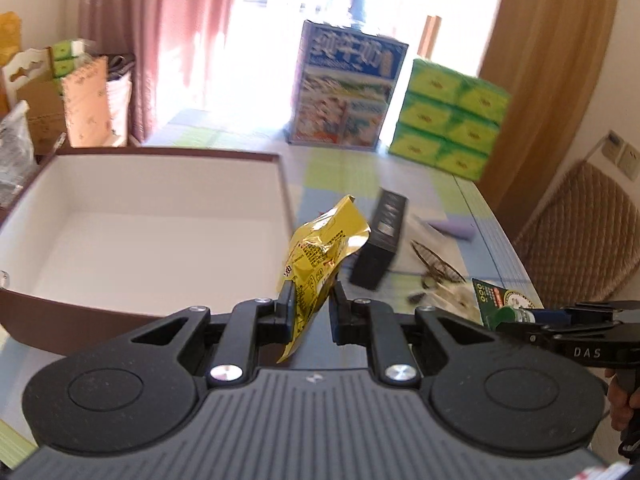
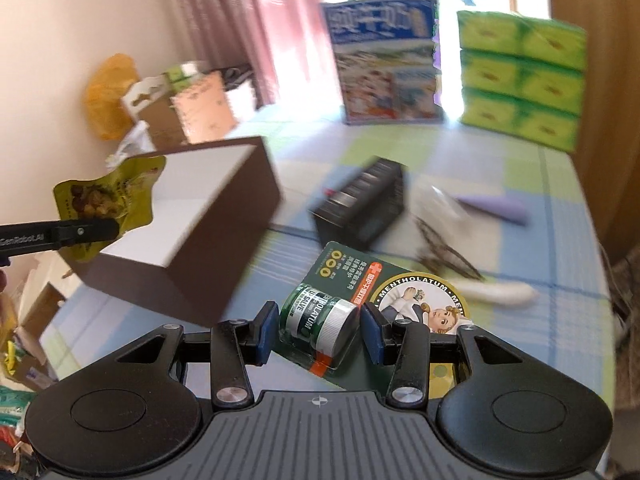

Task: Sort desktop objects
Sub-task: 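Carry the yellow pouch and ointment card into the brown box with both tools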

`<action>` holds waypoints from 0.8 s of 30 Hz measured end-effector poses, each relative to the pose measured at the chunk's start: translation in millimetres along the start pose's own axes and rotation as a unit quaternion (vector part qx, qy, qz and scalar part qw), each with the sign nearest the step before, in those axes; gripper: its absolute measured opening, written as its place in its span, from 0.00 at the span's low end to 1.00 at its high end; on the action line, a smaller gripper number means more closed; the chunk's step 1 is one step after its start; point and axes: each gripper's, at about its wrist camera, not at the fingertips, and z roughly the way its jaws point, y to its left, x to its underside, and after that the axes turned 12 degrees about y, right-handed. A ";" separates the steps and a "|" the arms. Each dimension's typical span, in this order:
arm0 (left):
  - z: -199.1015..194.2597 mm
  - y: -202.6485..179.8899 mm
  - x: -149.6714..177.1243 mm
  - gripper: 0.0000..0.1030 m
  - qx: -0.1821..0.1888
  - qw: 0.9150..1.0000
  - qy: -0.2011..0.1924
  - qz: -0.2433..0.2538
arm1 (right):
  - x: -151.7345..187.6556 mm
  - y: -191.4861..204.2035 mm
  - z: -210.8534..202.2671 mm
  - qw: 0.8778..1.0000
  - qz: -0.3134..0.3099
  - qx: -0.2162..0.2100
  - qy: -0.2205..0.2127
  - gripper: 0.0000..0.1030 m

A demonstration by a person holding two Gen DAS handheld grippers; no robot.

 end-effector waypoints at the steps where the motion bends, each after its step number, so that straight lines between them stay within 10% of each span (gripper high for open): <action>1: -3.7 7.5 -1.5 0.12 -0.004 1.000 -0.004 -0.004 | -6.2 9.5 3.4 1.000 -0.009 -0.006 -0.003 0.41; 14: -22.6 122.1 -24.7 0.12 -0.063 0.997 -0.026 -0.037 | -81.6 132.1 64.3 0.988 -0.128 -0.071 -0.039 0.41; 24: 12.5 196.4 -40.1 0.13 -0.101 0.994 0.020 -0.034 | -104.8 177.2 148.1 0.987 -0.148 -0.060 0.015 0.41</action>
